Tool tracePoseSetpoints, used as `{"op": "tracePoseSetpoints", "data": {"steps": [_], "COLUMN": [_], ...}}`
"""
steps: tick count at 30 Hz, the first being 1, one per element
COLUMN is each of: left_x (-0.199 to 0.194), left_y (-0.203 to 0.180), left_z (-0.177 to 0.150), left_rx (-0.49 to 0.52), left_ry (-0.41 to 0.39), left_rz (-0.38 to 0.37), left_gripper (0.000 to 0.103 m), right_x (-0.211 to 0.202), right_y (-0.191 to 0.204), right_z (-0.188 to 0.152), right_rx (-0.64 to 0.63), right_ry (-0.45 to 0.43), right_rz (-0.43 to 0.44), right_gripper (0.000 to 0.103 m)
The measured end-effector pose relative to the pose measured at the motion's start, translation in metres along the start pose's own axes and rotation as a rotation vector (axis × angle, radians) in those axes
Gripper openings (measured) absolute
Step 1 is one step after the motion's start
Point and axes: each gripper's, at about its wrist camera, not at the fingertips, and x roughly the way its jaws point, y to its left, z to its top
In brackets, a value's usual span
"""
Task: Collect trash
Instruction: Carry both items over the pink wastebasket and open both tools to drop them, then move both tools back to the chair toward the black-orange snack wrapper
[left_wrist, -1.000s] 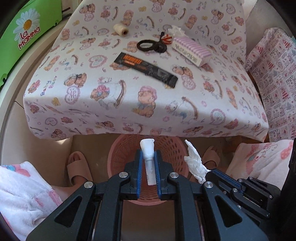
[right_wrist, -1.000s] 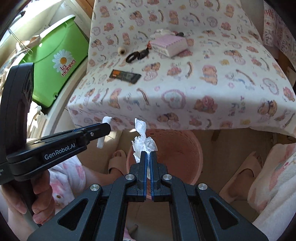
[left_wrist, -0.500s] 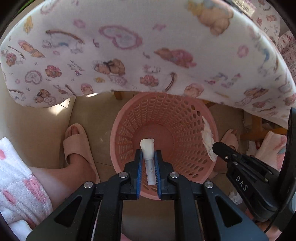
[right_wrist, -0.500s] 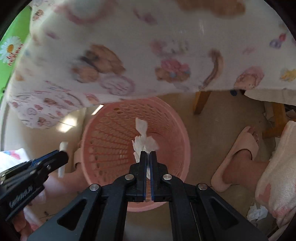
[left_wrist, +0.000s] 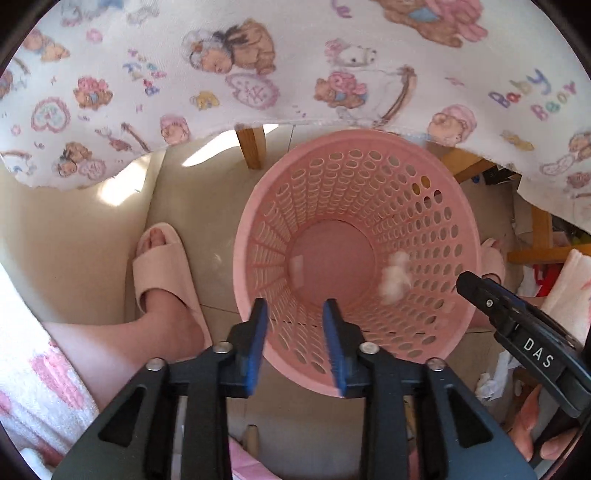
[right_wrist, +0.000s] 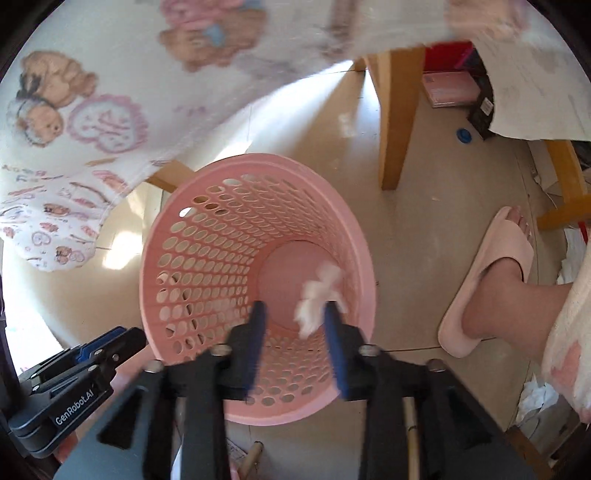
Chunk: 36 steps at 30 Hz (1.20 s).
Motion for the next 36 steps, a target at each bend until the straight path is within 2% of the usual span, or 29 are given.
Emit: {"op": "tracePoseSetpoints", "data": {"steps": [2,4,7,9,14,17,18,20,22,25,29,35,36], "left_x": [-0.002,-0.005,-0.011,-0.018,-0.057,-0.101,-0.115,-0.141,-0.161,-0.185,-0.213,-0.255,-0.259], "left_y": [0.002,0.004,0.007,0.008,0.0,-0.003,-0.004,-0.005,-0.005,-0.005,-0.006,-0.003,-0.003], "left_z": [0.0,-0.001,-0.001,-0.001,-0.006,-0.014,-0.017,-0.023,-0.026,-0.026,-0.017,-0.012,-0.01], "left_rx": [-0.001,-0.012,-0.02,-0.024,0.029,0.037,0.036,0.034,0.03,0.039,0.058,0.016,0.011], "left_ry": [-0.016,-0.029,-0.047,-0.065,-0.191,-0.334,-0.376,-0.459,-0.518,-0.583,-0.614,-0.704,-0.715], "left_rz": [0.009,0.028,0.036,0.026,0.063,0.011,0.001,-0.013,-0.004,0.011,0.023,0.025,0.028], "left_gripper": [0.056,0.066,0.066,0.067,0.072,0.074,0.077,0.089,0.094,0.096,0.1,0.102,0.102], "right_x": [0.002,0.002,-0.002,-0.007,-0.027,-0.047,-0.055,-0.068,-0.082,-0.106,-0.14,-0.184,-0.191], "right_y": [-0.003,-0.003,-0.005,-0.006,-0.008,-0.003,0.0,0.008,0.016,0.032,0.047,0.063,0.065], "right_z": [0.0,0.0,0.0,0.001,0.006,0.008,0.009,0.009,0.009,0.009,0.008,0.003,0.003], "right_rx": [-0.001,-0.003,-0.002,0.003,0.016,-0.011,-0.027,-0.057,-0.096,-0.155,-0.223,-0.279,-0.296], "right_ry": [0.002,0.001,-0.023,-0.045,-0.096,-0.156,-0.181,-0.222,-0.265,-0.334,-0.447,-0.622,-0.642], "right_rz": [-0.001,-0.005,-0.023,-0.046,-0.038,-0.035,-0.038,-0.05,-0.07,-0.085,-0.099,-0.13,-0.132], "right_gripper": [0.049,0.061,0.077,0.083,0.083,0.083,0.083,0.083,0.083,0.084,0.086,0.094,0.098]}}
